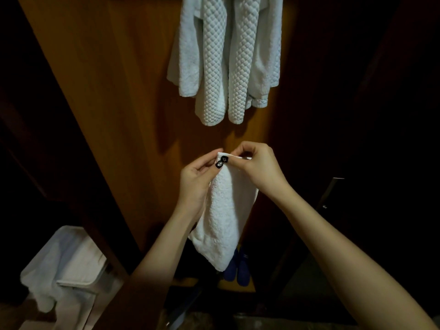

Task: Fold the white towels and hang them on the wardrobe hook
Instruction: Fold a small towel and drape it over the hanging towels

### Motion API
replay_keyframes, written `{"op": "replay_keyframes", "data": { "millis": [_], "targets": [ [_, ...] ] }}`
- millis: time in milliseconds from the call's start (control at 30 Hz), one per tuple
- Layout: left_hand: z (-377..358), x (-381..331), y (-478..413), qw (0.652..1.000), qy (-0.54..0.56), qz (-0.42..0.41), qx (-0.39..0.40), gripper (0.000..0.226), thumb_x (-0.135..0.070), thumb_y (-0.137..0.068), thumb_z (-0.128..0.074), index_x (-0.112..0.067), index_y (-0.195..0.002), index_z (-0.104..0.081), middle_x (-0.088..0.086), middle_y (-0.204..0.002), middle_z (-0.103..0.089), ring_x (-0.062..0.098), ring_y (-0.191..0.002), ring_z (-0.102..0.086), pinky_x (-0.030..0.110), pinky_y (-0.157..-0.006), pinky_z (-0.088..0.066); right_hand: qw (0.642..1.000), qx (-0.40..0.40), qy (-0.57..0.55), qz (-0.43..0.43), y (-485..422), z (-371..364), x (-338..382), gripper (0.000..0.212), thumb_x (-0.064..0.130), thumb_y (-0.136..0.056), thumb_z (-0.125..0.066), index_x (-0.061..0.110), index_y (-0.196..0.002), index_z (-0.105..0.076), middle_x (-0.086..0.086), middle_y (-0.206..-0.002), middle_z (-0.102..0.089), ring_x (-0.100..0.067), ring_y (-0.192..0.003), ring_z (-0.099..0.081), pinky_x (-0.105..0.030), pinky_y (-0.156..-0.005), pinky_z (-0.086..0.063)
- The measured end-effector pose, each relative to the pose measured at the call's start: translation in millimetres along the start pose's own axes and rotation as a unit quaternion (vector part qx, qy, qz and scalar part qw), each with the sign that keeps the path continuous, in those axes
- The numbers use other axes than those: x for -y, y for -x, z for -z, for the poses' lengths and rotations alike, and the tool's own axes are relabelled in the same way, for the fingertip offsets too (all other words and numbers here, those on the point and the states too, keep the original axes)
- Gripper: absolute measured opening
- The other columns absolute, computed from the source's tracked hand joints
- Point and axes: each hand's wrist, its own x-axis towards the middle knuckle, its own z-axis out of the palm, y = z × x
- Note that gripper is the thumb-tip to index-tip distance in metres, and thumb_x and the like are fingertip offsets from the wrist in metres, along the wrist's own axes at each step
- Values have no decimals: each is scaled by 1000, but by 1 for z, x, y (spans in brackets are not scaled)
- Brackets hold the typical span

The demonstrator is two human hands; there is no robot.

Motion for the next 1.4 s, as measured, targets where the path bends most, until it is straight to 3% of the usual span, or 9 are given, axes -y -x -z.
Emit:
{"op": "replay_keyframes", "data": {
  "millis": [133,233,333,433,533,733,867,1167,1400],
  "targets": [
    [-5,-6,-4,999,-8,-30,-13,24,5,-86,-60,-12,-104,-63,9,-99,-69,19,-94,-67,32,-85,-53,993,75,83,24,-4,22,-6,32,31,-95,-60,12,-70,-67,2,-76,-66,-6,-70,-57,-28,-69,-46],
    [-1,-13,-12,998,21,-48,-27,29,10,-87,-56,-15,-101,-48,8,-92,-61,11,-81,-63,28,-75,-52,976,152,153,20,-3,47,-20,33,30,-96,-56,4,-80,-71,-5,-115,-66,-7,-108,-51,-16,-90,-38],
    [11,-21,-25,997,34,-67,-27,30,12,-87,-54,-16,-94,-47,6,-88,-57,10,-79,-60,24,-71,-52,962,212,166,-53,2,69,-26,13,37,-88,-65,28,-81,-69,7,-137,-51,-6,-131,-37,-21,-101,-26],
    [14,-24,-35,995,-47,-83,-11,36,17,-85,-51,-17,-74,-60,-1,-81,-60,5,-74,-58,19,-66,-47,979,171,72,-79,3,78,-22,14,32,-83,-72,19,-79,-72,9,-111,-68,-7,-100,-62,-27,-88,-46],
    [11,-26,-43,971,-204,-125,-5,47,20,-82,-49,-18,-61,-68,-5,-83,-63,-5,-77,-59,11,-67,-45,996,60,51,-46,-2,75,-20,40,26,-82,-76,-3,-65,-53,-6,-64,-53,-18,-60,-47,-34,-59,-36],
    [-5,-28,-45,906,-372,-201,28,26,4,-85,-62,-20,-89,-69,-12,-97,-48,5,-86,-55,15,-77,-45,989,-113,97,20,-12,70,-12,21,22,-82,-75,15,-95,-60,7,-81,-62,-5,-73,-57,-26,-61,-46],
    [-12,-30,-48,892,-400,-211,20,28,-4,-79,-72,-19,-101,-63,-8,-110,-41,21,-101,-56,40,-92,-50,997,-75,26,2,-16,76,-9,16,20,-85,-72,8,-81,-62,7,-78,-64,-6,-73,-60,-30,-65,-48],
    [-23,-27,-44,776,-571,-268,21,39,-13,-83,-70,-17,-118,-53,-1,-133,-32,8,-101,-47,29,-80,-39,990,-65,125,29,-17,74,-17,22,26,-93,-62,9,-85,-50,1,-69,-52,-4,-57,-41,-20,-50,-31],
    [-7,-36,-54,962,-212,-160,58,29,5,-83,-65,-22,-83,-74,-2,-92,-70,7,-92,-62,17,-84,-44,964,52,-257,-40,-8,88,-12,18,7,-86,-65,8,-78,-49,3,-97,-72,-11,-90,-69,-24,-66,-51]
  ]
}}
